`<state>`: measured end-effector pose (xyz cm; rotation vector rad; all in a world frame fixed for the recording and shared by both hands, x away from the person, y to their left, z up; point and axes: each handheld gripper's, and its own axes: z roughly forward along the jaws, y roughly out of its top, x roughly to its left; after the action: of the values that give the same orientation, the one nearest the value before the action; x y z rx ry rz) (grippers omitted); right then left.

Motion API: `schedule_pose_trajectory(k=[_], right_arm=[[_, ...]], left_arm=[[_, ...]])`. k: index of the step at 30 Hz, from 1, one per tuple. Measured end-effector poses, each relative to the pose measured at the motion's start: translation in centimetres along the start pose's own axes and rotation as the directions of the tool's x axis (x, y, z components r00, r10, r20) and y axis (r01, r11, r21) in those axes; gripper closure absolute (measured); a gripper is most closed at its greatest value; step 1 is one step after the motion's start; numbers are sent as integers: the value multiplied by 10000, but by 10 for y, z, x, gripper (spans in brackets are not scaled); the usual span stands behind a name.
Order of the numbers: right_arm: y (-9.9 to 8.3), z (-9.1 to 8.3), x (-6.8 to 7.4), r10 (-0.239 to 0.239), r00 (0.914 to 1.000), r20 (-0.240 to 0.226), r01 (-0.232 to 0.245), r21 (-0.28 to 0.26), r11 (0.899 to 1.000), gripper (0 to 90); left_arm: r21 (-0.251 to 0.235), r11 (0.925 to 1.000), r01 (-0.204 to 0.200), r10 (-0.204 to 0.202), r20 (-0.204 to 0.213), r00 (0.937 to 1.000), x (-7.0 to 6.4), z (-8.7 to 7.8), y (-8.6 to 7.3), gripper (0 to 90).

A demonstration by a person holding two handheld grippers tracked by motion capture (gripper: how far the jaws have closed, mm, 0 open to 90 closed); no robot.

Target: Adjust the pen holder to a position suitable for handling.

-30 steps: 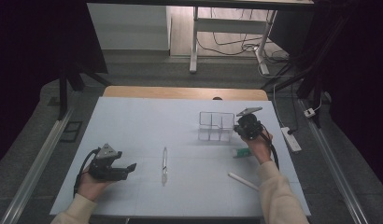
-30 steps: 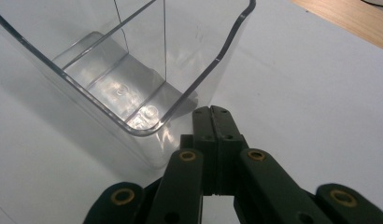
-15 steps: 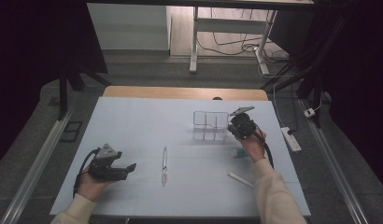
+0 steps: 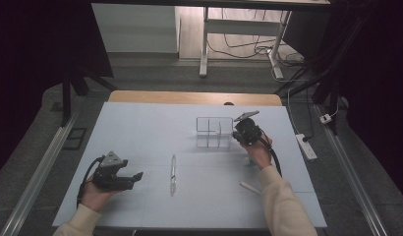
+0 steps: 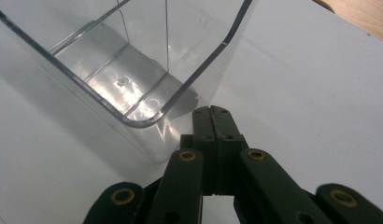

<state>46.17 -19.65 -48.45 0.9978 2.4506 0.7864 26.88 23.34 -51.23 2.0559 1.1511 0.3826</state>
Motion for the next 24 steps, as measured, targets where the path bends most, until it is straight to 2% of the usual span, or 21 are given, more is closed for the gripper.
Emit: schedule_pose_trajectory(k=[20,24], right_arm=[[15,13,20,-134,9994,-317,130,-119,9998,893],[17,16,25,-275,9987,-429,273,-68,9996,893]], left_arm=[[12,10000,19,-19,61,10000,0,0,-1,227],[-9,10000,22,-22,69,10000,0,0,-1,226]])
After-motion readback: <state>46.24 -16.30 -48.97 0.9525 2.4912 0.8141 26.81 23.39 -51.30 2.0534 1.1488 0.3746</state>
